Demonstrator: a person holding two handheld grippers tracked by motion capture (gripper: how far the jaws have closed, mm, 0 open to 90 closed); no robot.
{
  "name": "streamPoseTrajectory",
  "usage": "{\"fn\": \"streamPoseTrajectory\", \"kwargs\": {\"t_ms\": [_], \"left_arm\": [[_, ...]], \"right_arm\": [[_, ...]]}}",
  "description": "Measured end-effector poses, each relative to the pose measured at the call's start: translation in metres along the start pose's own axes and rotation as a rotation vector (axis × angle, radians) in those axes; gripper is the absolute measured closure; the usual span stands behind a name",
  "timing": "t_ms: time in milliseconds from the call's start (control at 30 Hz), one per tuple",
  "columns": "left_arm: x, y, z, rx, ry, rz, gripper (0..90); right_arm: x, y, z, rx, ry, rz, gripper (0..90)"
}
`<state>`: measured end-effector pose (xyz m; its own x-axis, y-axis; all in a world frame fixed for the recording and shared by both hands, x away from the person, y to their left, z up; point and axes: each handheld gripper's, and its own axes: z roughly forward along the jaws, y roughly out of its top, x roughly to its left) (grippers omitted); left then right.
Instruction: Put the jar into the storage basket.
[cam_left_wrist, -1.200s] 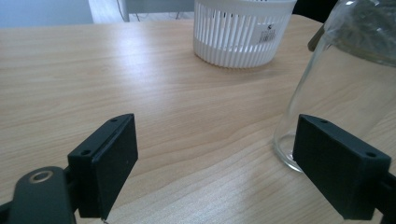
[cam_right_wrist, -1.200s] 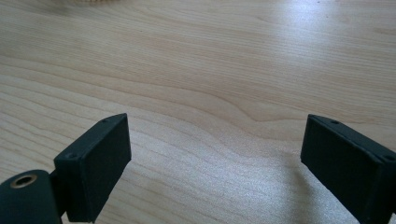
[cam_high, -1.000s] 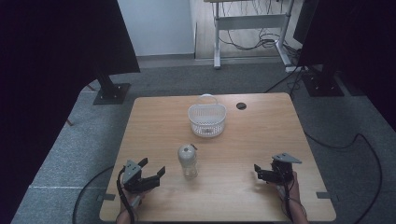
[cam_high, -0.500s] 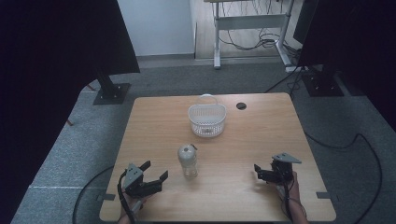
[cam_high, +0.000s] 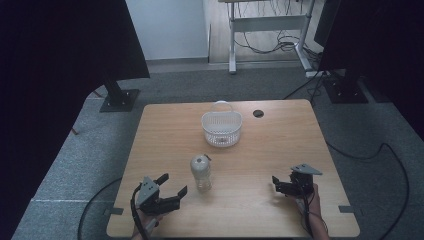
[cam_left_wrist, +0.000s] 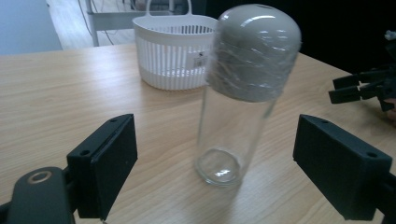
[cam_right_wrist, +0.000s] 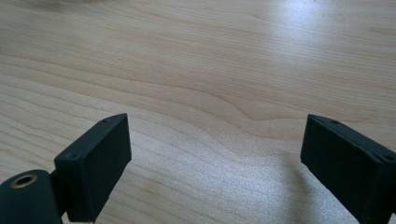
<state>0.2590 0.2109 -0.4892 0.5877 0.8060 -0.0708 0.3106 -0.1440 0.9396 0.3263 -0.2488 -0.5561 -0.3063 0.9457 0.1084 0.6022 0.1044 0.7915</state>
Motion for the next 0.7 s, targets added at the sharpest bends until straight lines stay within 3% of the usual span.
{"fn": "streamPoseTrajectory", "kwargs": {"t_ms": [167, 567, 700], "left_arm": [[-0.006, -0.001, 0.006, 0.018, -0.003, -0.005, 13.5], [-0.017, 0.001, 0.016, 0.012, -0.011, -0.040, 13.5], [-0.023, 0.001, 0.020, 0.014, -0.013, -0.033, 12.7]], "right_arm": [[0.000, 0.000, 0.000, 0.001, -0.001, -0.002, 7.9], [0.001, 0.000, 0.001, 0.006, -0.007, -0.005, 7.8], [0.001, 0.000, 0.001, 0.007, -0.008, -0.006, 7.8]]}}
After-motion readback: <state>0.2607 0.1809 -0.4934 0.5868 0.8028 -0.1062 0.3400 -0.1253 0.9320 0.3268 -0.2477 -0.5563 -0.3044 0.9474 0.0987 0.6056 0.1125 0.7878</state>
